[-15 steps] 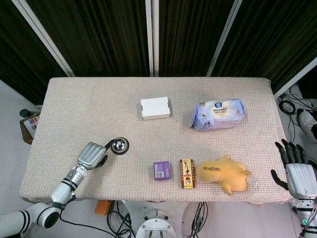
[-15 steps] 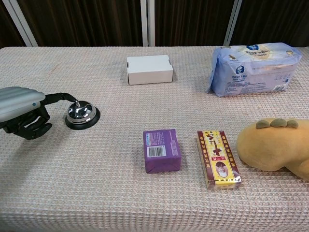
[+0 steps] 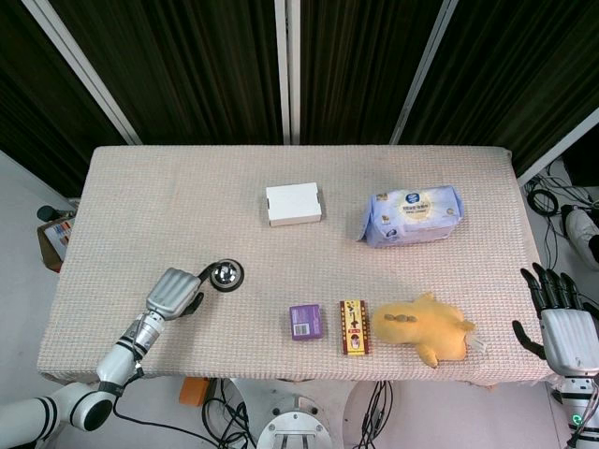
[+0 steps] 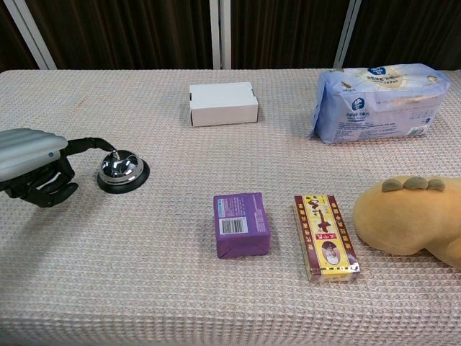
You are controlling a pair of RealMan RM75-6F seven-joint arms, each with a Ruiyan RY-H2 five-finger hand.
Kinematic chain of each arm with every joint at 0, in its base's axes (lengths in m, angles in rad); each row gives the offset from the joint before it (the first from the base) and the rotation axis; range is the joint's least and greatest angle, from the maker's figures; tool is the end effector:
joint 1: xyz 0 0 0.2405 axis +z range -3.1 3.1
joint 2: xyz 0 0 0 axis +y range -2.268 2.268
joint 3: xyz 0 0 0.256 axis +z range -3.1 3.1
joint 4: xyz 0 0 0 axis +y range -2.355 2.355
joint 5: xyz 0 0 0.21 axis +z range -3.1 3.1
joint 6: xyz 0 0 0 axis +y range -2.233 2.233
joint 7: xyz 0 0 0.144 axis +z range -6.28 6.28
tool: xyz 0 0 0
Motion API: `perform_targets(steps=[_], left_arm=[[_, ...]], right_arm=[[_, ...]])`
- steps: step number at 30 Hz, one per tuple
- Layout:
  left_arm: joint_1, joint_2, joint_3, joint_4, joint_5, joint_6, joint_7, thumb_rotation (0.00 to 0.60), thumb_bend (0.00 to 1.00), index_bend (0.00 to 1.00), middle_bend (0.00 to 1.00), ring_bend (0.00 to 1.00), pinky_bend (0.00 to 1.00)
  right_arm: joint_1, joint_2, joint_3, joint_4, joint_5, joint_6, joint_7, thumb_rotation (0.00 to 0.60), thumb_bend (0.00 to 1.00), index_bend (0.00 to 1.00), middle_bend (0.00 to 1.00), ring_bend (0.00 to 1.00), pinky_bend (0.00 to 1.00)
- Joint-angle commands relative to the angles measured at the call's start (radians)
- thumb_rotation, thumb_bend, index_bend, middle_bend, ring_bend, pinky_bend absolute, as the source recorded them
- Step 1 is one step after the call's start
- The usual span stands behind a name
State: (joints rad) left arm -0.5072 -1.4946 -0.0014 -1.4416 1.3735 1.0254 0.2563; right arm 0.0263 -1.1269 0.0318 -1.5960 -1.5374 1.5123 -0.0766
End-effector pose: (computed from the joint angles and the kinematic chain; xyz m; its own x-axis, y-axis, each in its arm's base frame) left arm -0.2357 0.2695 -0.0136 0.5386 0.3192 0.7797 0.8248 -0.3884 -0.4108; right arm -0.3183 -0.1590 0.1571 0.4740 -0.0166 0.8804 -0.8804 0.0073 0.4742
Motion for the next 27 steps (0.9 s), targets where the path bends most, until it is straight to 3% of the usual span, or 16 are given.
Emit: perform_targets(steps=[1, 12, 20, 27], left_arm=[[0.001, 0.001, 0.0, -0.001, 0.001, 0.001, 0.0, 0.6, 0.53, 0.11, 0.81, 0.77, 0.76], [0.04, 0.016, 0.018, -0.041, 0.081, 0.113, -0.006, 0.6, 0.53, 0.11, 0.82, 0.78, 0.76], [0.056, 0.033, 0.047, -0.084, 0.12, 0.131, 0.013, 0.6, 0.53, 0.11, 0.82, 0.78, 0.76], [0.051, 0.032, 0.032, -0.077, 0.108, 0.118, 0.021, 0.6, 0.53, 0.11, 0.82, 0.78, 0.76]], right_arm=[[0.0, -0.001, -0.001, 0.002, 0.001, -0.002, 0.0, 0.6, 0.24, 0.0, 0.0, 0.0, 0.0], [0.001, -0.004, -0.001, 0.005, 0.004, -0.005, -0.001, 0.6, 0.29, 0.0, 0.0, 0.0, 0.0], [0.0, -0.007, -0.002, 0.006, 0.001, -0.004, -0.002, 0.6, 0.29, 0.0, 0.0, 0.0, 0.0], [-0.001, -0.005, -0.003, 0.006, 0.0, -0.001, -0.002, 0.6, 0.29, 0.0, 0.0, 0.0, 0.0]])
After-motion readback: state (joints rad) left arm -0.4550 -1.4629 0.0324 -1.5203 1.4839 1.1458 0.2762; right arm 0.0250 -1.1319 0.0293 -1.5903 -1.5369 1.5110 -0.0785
